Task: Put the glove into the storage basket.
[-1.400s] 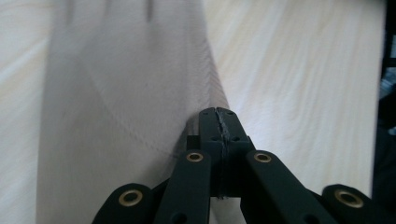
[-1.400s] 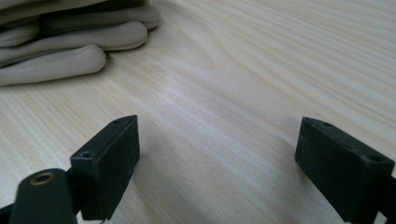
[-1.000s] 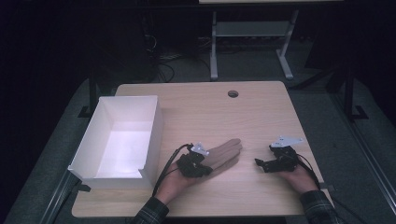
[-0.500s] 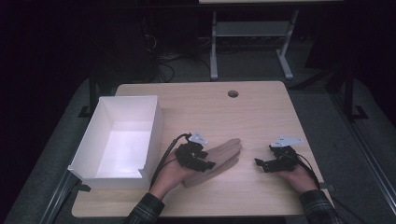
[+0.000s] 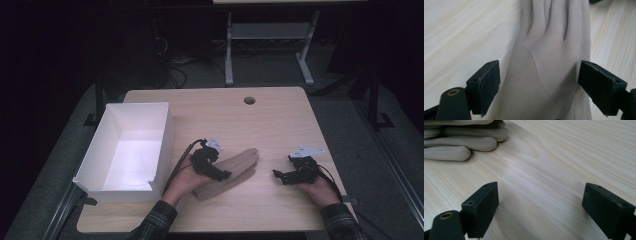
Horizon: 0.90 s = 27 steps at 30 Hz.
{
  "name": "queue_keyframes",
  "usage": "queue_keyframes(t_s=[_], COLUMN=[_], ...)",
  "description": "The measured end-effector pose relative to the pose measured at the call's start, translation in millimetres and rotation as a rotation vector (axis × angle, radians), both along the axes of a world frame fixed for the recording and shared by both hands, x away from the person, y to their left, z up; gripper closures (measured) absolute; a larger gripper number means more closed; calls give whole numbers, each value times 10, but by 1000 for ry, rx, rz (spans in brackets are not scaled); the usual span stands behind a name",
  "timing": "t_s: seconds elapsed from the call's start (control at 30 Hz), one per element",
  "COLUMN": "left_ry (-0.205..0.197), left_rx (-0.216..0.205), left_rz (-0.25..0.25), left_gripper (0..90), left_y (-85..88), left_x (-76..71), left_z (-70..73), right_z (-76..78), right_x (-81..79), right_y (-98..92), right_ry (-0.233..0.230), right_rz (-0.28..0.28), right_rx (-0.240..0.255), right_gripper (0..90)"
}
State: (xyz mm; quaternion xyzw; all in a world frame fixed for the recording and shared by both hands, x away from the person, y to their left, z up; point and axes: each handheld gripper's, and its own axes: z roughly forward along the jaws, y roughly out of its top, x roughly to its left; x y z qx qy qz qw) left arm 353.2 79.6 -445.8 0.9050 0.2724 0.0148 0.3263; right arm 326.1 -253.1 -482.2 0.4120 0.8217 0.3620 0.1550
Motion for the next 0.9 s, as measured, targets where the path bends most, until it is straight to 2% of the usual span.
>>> queue_keyframes(t_s=[0.23,0.33,0.43,0.6,0.63,0.7,0.8,0.87,0.9], left_ry=[0,1,-14,-44,-40,-43,-35,-2,9], left_rx=[57,61,59,77,68,75,76,56,54], left_rz=[-42,-48,-41,-63,-69,-82,-101,-114,-118], left_gripper=[158,153,143,160,189,261,423,580,613], left_y=[-89,-116,-137,-158,-159,-156,-156,-159,-158], left_x=[-58,-79,-106,-145,-156,-158,-165,-171,-165], left_z=[-84,-125,-136,-138,-130,-115,-89,-80,-76], right_z=[1,0,0,-1,-1,-1,-1,0,-1], right_x=[-1,-1,-1,1,1,1,1,-1,0], right_y=[0,0,0,-3,-3,-3,-3,1,0], right_ry=[1,1,1,-1,-1,-2,-1,0,-1], right_rz=[0,-1,-1,2,2,2,2,-1,0], right_rx=[0,0,0,-5,-5,-5,-5,0,-1], right_gripper=[132,132,132,132,132,132,132,132,132])
